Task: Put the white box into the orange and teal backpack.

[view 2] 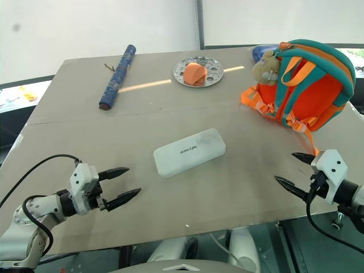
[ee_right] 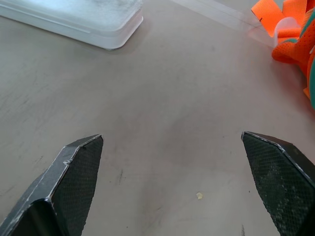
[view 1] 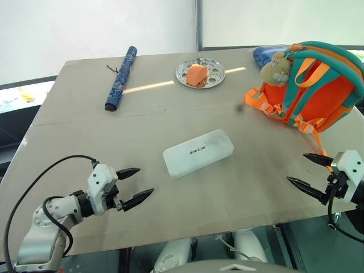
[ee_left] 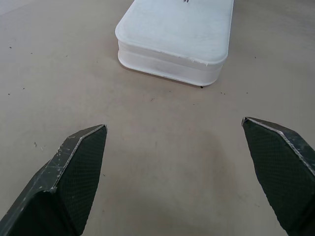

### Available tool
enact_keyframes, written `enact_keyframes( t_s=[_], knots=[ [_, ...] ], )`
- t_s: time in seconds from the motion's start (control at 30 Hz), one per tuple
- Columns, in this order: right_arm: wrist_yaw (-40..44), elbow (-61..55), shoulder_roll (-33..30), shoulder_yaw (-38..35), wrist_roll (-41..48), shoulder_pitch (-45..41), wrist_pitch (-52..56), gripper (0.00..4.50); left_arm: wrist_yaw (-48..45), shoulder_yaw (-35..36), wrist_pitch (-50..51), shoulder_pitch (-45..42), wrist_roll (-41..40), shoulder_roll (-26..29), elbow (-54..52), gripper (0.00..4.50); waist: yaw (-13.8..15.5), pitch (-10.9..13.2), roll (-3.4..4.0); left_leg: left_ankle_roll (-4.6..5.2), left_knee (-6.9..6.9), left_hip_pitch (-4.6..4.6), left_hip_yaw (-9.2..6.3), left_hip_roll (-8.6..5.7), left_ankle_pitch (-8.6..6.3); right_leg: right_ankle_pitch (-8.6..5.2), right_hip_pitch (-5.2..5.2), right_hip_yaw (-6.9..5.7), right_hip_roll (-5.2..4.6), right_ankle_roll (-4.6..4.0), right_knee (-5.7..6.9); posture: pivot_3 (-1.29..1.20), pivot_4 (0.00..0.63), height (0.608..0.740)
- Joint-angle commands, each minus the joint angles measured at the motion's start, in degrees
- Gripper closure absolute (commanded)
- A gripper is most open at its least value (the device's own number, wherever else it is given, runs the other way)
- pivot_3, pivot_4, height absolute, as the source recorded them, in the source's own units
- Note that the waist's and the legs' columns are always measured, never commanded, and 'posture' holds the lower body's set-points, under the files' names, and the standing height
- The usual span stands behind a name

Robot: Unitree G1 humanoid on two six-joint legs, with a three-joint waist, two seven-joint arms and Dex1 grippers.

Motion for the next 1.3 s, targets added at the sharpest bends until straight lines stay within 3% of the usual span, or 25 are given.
enact_keyframes(
  t_s=[0.03,0.23,0.3,0.4,0.6,0.73,0.87,1.07,1.3],
  knots=[
    [-2.6,-3.3,1.4,0.0,1.8,-2.4,0.8,0.06,3.0,0.8,1.1,-2.0,-1.5,-1.2,-2.7,0.00,0.0,0.0,0.00,0.00,0.00,0.00,0.00,0.00,0.00,0.00,0.00,0.00,0.00,0.00,0.00,0.00,0.150,0.733],
    [-11.8,-8.1,3.6,4.3,5.8,-11.0,12.9,0.06,11.4,2.2,11.0,-8.4,-7.0,-4.1,-4.9,0.00,0.0,0.0,-0.09,-0.05,0.03,0.07,0.00,0.05,-0.02,-0.03,0.01,0.03,0.04,0.06,0.07,0.00,0.150,0.733],
    [-13.8,-7.8,3.8,5.9,5.5,-13.3,15.4,0.44,14.4,2.9,14.7,-9.9,-9.1,-4.9,-5.1,0.40,-0.1,0.0,-0.09,-0.06,0.01,0.10,0.02,0.04,-0.05,0.04,0.02,0.06,0.06,-0.06,0.04,0.00,0.150,0.733],
    [-16.9,-7.2,4.9,9.0,4.9,-17.1,18.4,1.59,16.4,3.6,21.5,-10.1,-13.6,-4.7,-7.0,1.54,-0.2,0.0,-0.09,-0.07,0.01,0.07,-0.01,0.05,-0.11,0.05,-0.04,0.06,0.12,-0.07,0.02,0.00,0.150,0.733],
    [-21.9,-4.3,7.1,20.1,0.3,-27.9,24.6,4.48,19.7,5.0,32.2,-11.0,-19.6,-3.5,-7.2,4.46,-0.2,0.0,-0.06,-0.12,0.00,0.08,0.02,0.10,-0.14,0.04,-0.08,0.10,0.20,-0.08,0.07,0.00,0.150,0.733],
    [-24.3,3.4,10.0,28.7,-6.3,-36.8,25.2,4.48,25.9,5.2,42.7,-13.1,-23.0,-3.4,-6.0,4.46,-0.3,0.0,-0.07,-0.14,0.01,0.14,0.05,0.12,-0.13,0.04,-0.05,0.10,0.24,-0.09,0.10,0.00,0.150,0.733],
    [-24.9,9.8,12.5,33.2,-11.0,-41.9,22.8,4.48,28.1,3.9,45.9,-13.8,-22.4,-3.3,-6.8,4.46,-0.2,0.0,-0.07,-0.14,0.00,0.09,0.00,0.11,-0.14,0.05,-0.10,0.09,0.25,-0.11,0.06,0.00,0.150,0.733],
    [-24.8,15.7,15.4,35.7,-15.0,-44.9,20.4,4.48,30.7,3.7,47.4,-14.4,-23.4,-5.9,-8.6,4.46,-0.2,0.0,-0.08,-0.18,0.00,-0.30,0.00,0.09,-0.16,0.07,-0.55,0.07,0.24,-0.13,0.04,0.00,0.150,0.733],
    [-19.6,16.8,17.6,39.5,-16.1,-45.7,19.9,4.48,33.9,-1.7,47.2,-15.8,-19.3,-6.7,-10.3,4.46,-0.3,0.0,-0.09,-0.19,0.03,-0.29,0.01,0.10,-0.16,0.08,-0.54,0.09,0.25,-0.14,0.10,0.00,0.150,0.733]
  ],
)
